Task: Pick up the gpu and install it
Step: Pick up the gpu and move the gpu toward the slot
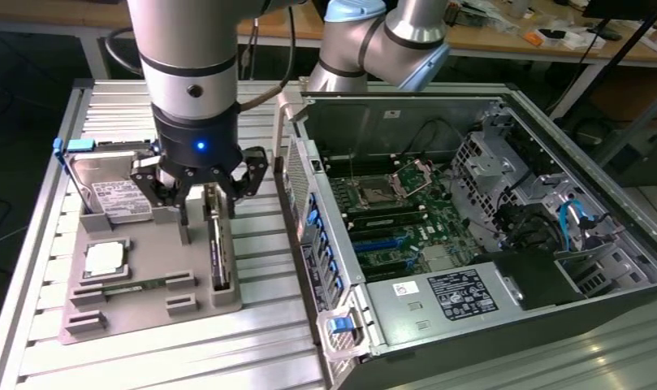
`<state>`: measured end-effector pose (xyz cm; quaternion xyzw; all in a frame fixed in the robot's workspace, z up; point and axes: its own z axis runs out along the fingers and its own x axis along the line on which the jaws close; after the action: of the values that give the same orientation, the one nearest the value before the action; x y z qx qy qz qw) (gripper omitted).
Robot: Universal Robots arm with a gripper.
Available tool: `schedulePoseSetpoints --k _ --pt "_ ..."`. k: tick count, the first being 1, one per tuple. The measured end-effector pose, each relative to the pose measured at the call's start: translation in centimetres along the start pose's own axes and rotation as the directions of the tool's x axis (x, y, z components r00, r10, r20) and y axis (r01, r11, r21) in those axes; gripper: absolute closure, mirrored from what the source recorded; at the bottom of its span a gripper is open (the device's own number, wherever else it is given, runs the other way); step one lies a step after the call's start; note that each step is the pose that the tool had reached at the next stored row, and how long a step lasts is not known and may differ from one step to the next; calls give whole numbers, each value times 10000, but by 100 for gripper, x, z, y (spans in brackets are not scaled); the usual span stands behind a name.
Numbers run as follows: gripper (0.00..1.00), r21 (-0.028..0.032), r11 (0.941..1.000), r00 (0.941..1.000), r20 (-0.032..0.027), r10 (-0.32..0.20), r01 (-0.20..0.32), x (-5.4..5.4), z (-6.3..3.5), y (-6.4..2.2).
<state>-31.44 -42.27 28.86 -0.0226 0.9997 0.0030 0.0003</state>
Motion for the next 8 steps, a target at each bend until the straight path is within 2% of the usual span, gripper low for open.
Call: schedulePoseSetpoints --k 8 --pt "40 0 10000 10000 0 0 0 1 153 -50"
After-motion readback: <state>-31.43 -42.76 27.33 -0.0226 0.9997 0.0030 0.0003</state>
